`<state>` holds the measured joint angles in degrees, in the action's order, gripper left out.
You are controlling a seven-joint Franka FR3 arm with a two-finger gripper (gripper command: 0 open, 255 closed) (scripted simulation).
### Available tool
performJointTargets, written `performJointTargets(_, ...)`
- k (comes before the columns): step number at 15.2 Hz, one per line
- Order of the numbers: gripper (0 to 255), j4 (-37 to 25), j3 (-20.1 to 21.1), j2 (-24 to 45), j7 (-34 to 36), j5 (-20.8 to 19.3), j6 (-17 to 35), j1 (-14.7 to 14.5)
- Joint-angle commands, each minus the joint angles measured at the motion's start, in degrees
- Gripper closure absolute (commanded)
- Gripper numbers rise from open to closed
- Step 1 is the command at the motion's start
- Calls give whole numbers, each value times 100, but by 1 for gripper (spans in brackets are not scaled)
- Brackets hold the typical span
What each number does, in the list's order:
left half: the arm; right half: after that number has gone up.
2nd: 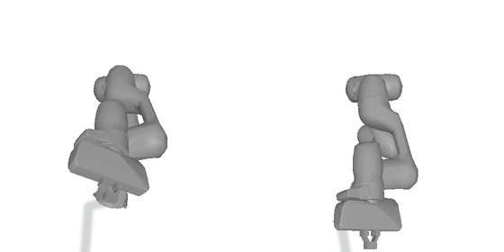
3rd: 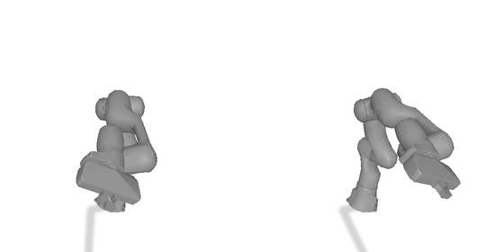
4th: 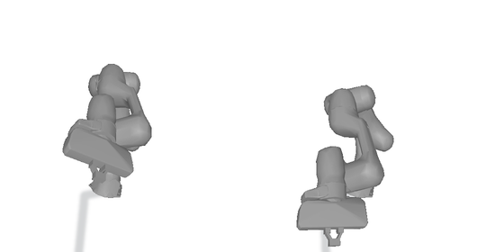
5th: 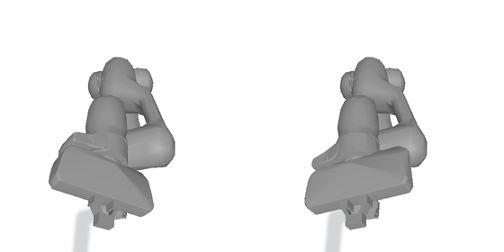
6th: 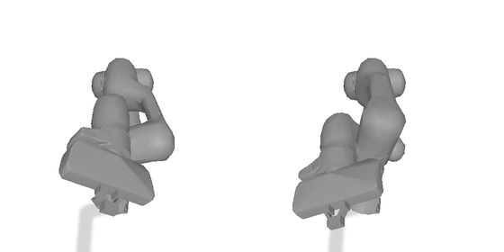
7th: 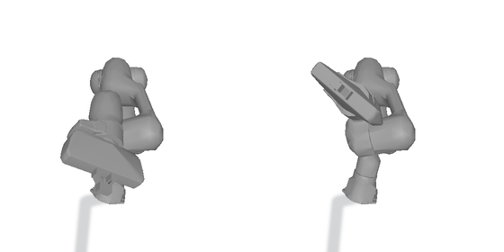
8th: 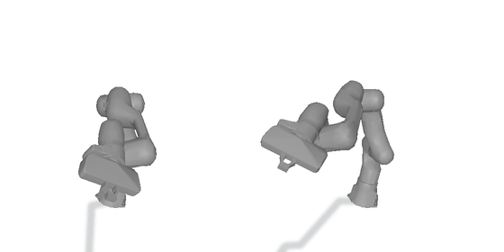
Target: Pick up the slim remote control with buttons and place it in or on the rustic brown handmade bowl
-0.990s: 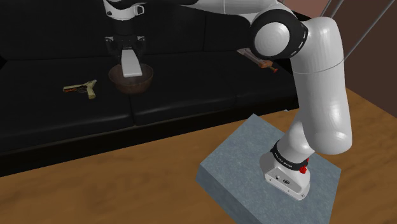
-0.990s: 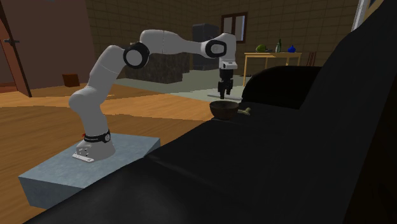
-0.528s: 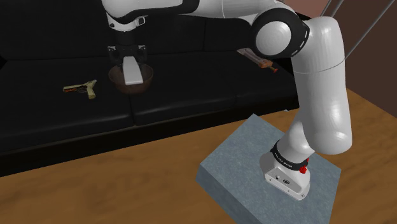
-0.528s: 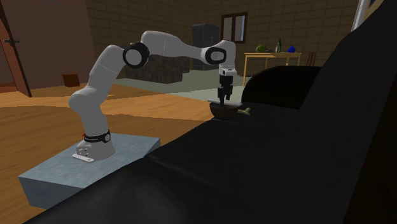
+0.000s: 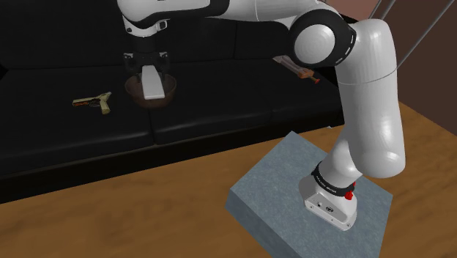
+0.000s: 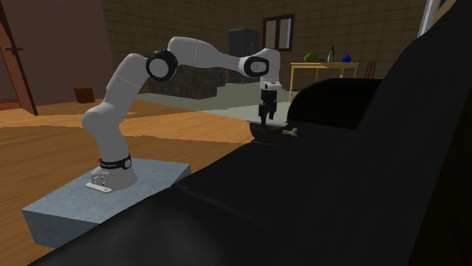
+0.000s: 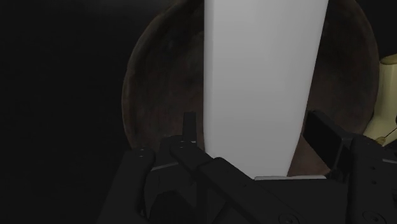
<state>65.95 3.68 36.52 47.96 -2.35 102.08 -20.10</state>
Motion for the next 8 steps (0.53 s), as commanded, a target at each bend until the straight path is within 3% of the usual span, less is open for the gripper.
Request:
performJointTargets(1, 0, 1, 0, 0, 0, 0, 0, 0)
performJointTargets(5, 0, 1, 0, 0, 0, 0, -1, 0)
performJointTargets(8, 0, -685, 1, 65, -8, 0, -621, -19)
